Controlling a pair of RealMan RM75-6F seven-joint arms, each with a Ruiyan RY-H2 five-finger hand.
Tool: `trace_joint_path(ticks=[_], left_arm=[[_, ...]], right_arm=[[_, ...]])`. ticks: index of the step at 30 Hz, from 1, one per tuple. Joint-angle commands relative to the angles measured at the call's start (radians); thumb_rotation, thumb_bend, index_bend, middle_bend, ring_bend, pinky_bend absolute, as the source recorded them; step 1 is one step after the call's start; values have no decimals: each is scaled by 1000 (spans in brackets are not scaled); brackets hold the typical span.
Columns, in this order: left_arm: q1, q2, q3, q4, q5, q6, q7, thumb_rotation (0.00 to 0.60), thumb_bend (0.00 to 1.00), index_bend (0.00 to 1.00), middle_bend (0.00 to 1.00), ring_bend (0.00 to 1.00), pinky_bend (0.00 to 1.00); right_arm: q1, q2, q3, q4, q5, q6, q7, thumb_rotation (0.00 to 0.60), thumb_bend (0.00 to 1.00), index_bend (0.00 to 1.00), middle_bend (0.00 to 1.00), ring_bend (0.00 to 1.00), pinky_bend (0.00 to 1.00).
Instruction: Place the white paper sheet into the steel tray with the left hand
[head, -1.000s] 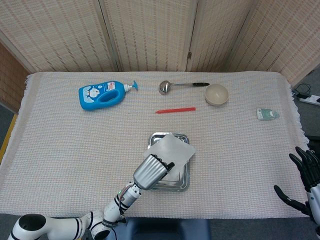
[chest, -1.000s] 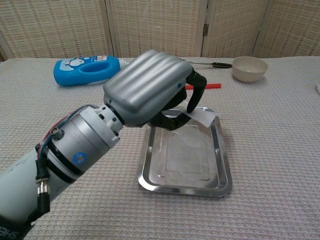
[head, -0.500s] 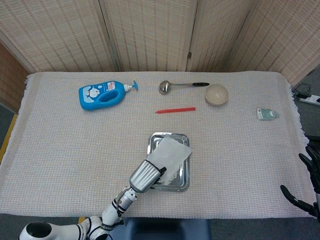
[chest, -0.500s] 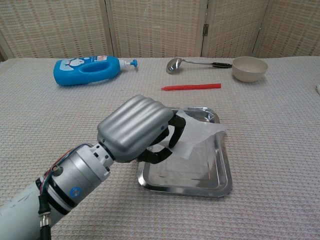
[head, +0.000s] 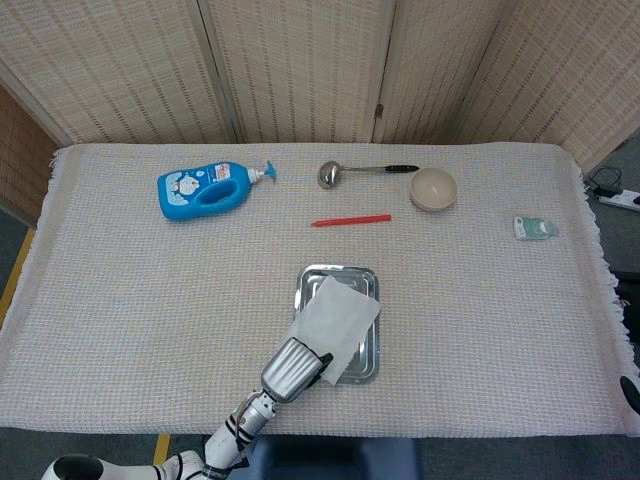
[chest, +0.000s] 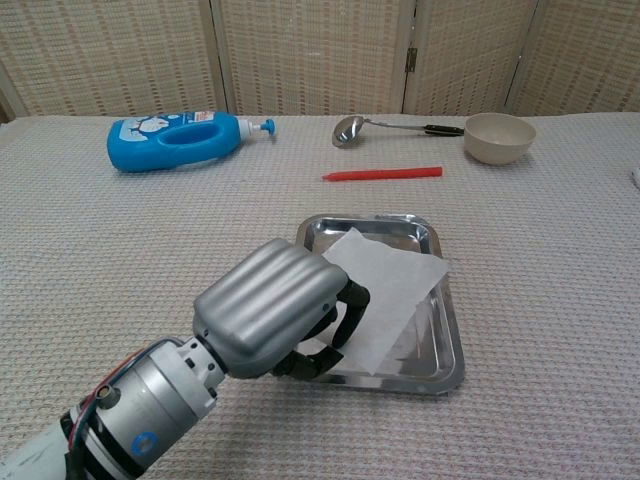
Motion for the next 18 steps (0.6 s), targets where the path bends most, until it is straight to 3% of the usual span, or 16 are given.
trace_joint_path(ticks=[1, 3, 6, 12, 18], left_arm=[[4, -15, 5, 11, 0, -9, -1, 600, 510, 606, 1000, 1000, 1000], [5, -25, 5, 20, 2, -9, -12, 600, 343, 506, 1000, 1000, 1000], [0, -28, 1, 25, 9, -14, -32, 600, 220, 378, 1000, 1000, 1000], [-31, -1, -48, -10, 1, -38, -49, 600, 126, 227, 1000, 1000, 1000], [-34, 44, -77, -108, -37, -71, -34, 600, 104, 210, 1000, 1000, 1000]], right_arm=[[-2, -2, 1, 1, -3, 0, -9, 600, 325, 0, 0, 0, 0], [-3, -4, 2, 0, -7, 0, -15, 600, 325, 0, 0, 0, 0], [-2, -7, 1, -6, -15, -6, -26, 600, 324, 0, 0, 0, 0], [22, -15, -3, -23, -16, -72, -67, 600, 324, 0, 0, 0, 0], [22, -20, -1, -30, -21, -75, -87, 600, 324, 0, 0, 0, 0]])
